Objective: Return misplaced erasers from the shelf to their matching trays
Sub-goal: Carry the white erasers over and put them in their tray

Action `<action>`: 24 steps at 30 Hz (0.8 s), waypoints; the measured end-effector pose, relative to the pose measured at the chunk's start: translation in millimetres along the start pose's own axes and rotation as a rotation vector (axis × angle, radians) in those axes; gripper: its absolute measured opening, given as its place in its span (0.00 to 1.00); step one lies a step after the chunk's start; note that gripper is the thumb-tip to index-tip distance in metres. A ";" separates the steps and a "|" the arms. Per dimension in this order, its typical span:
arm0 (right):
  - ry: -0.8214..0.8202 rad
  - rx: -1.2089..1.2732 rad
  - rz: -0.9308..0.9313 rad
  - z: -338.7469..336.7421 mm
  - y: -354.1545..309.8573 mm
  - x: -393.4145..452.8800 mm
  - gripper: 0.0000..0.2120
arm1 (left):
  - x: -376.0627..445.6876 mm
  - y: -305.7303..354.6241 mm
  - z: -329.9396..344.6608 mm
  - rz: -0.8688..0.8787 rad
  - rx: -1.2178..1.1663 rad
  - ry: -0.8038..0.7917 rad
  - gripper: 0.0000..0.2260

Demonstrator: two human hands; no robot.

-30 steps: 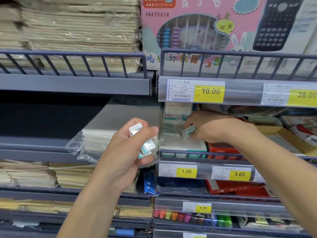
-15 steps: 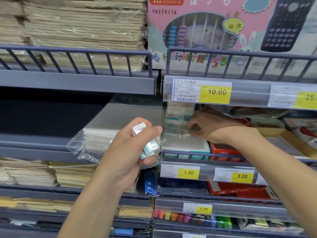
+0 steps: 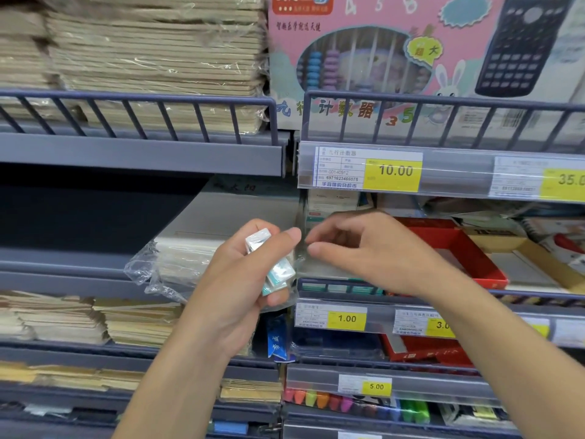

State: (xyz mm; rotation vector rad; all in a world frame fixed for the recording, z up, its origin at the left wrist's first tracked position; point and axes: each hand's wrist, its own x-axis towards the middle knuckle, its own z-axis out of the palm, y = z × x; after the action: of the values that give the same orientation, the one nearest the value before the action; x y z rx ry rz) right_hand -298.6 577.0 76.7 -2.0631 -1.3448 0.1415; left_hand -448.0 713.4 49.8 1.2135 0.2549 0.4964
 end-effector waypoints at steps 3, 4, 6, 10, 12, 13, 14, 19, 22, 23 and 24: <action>-0.056 0.446 -0.070 19.4 -23.4 -19.0 0.09 | -1.6 -0.8 5.4 0.022 -0.013 -0.009 0.14; -0.039 0.499 -0.076 24.6 -28.0 -21.6 0.09 | -2.2 -1.3 6.4 0.030 -0.003 -0.002 0.15; 0.024 0.551 -0.070 32.0 -32.0 -23.4 0.10 | -3.3 -1.6 7.2 0.041 0.016 0.013 0.17; 0.014 0.707 -0.009 35.9 -32.1 -25.2 0.11 | -5.6 -2.0 6.6 0.065 0.015 -0.028 0.18; 0.009 0.821 0.013 34.3 -30.9 -25.6 0.11 | -7.3 -2.0 5.4 0.078 -0.022 -0.049 0.15; 0.018 0.861 0.020 33.1 -29.6 -25.9 0.11 | -8.2 -1.7 4.4 0.078 -0.037 -0.059 0.14; 0.029 0.891 0.028 31.9 -27.8 -26.2 0.12 | -9.1 -1.4 2.9 0.074 -0.038 -0.066 0.13; 0.034 0.884 0.052 29.5 -20.2 -31.0 0.13 | -7.5 -2.2 -1.8 0.037 0.042 -0.066 0.06; 0.014 0.768 0.013 21.3 -12.9 -32.9 0.16 | -6.8 -0.7 -3.2 0.039 0.098 -0.078 0.09; 0.016 0.742 -0.012 16.7 -10.7 -33.0 0.18 | -7.3 0.0 -3.6 0.036 0.112 -0.084 0.09; 0.019 0.712 -0.050 11.9 -9.1 -33.1 0.20 | -7.7 0.6 -3.7 0.029 0.123 -0.089 0.08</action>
State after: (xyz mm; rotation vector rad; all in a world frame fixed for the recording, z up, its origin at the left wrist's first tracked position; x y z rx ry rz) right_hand -326.1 556.8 64.2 -1.4233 -1.1155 0.4992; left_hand -456.5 712.9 48.5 1.3572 0.1936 0.4559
